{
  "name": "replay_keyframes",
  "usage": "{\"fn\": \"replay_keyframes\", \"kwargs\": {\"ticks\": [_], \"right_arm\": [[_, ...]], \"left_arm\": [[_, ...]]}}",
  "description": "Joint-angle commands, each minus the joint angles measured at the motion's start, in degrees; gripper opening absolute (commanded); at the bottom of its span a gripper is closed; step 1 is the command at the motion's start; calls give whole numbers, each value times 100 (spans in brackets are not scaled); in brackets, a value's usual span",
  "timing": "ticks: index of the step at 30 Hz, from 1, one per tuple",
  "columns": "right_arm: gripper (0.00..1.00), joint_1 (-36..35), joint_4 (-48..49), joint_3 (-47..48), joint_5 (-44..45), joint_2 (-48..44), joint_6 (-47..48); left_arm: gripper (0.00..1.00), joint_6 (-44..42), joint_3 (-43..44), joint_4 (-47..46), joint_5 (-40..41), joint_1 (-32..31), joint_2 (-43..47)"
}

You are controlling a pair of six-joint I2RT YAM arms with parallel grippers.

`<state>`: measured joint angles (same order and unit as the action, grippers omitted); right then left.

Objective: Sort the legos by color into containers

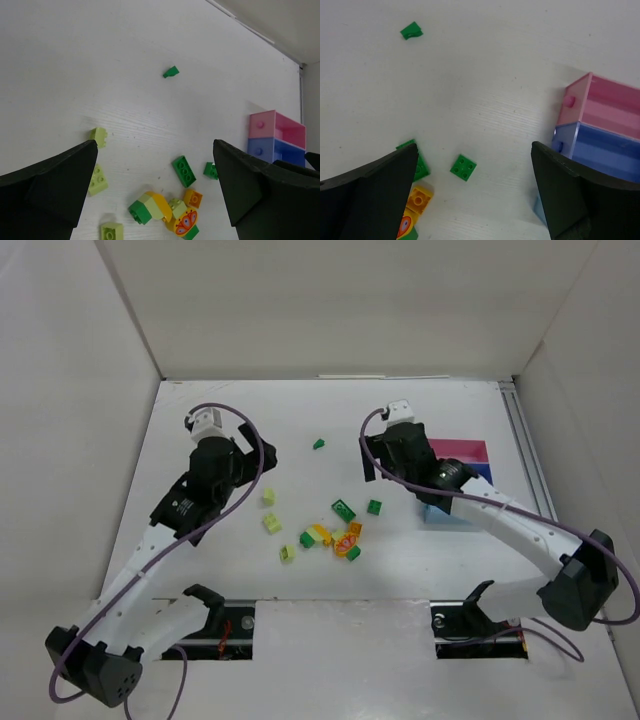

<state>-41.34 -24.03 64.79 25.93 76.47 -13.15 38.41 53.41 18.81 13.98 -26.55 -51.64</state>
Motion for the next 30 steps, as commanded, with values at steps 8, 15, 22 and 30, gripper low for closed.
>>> {"fn": "replay_keyframes", "kwargs": {"ticks": [8,15,22,30], "right_arm": [[99,-85,1639,-696,-125,-880,752],[99,-23,972,348,-570,190,699],[99,-23,550,1719,-836,1903,165],[90,-23,-180,3600,-1029,4032,-346]], "left_arm": [[100,-80,512,298,-193,-17,-645],[100,183,566,579,-133,-17,-1077],[100,342,74,527,-299,96,-954],[100,342,-41,606,-369,246,-831]]}}
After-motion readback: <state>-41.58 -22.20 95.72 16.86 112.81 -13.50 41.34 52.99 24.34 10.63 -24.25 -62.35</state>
